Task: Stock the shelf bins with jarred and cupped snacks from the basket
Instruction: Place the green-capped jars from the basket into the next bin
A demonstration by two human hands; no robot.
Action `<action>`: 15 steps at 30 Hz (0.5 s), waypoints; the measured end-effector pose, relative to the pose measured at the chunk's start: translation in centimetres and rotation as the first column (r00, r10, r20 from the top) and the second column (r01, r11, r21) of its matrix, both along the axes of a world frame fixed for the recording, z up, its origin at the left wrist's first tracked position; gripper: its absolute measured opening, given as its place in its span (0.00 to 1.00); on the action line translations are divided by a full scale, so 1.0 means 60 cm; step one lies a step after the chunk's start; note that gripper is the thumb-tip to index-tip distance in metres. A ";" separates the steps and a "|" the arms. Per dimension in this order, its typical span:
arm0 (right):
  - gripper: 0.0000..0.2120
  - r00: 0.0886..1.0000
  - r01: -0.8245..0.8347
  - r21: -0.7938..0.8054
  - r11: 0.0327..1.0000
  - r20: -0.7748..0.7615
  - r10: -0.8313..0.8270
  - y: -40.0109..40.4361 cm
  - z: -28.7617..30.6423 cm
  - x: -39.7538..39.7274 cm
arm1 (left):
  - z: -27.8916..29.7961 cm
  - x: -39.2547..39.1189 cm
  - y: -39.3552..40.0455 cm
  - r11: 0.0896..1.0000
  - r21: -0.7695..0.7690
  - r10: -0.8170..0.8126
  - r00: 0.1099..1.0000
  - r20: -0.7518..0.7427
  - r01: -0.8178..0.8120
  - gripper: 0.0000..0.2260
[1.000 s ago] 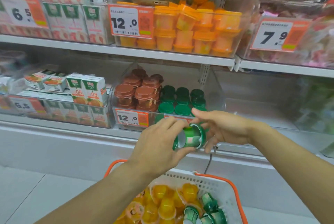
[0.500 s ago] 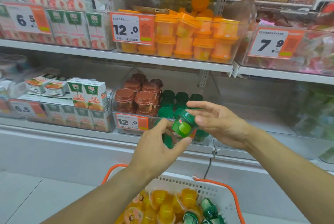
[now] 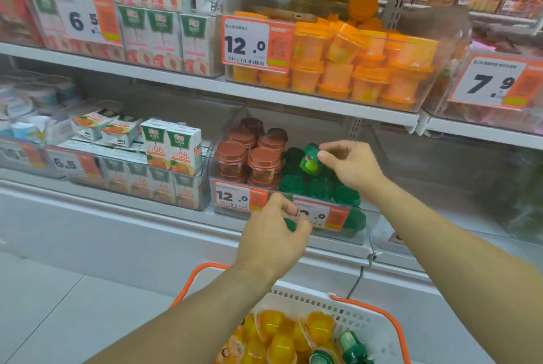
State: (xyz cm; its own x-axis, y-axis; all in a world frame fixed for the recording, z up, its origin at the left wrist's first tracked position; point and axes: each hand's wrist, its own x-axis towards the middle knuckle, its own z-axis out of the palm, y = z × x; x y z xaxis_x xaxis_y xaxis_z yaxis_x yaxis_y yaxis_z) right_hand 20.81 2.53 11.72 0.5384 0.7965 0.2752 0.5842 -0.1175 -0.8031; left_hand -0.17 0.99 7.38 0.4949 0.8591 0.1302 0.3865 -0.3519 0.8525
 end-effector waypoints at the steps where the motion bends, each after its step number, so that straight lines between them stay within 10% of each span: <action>1: 0.13 0.998 0.044 -0.050 0.998 0.054 -0.041 0.023 -0.004 0.011 | -0.001 0.000 -0.002 0.999 0.022 -0.024 0.999 -0.025 0.024 0.06; 15: 0.14 0.964 0.079 -0.250 0.965 0.266 -0.010 0.189 -0.057 0.069 | -0.040 -0.017 0.009 0.998 0.031 -0.054 0.994 -0.092 0.057 0.04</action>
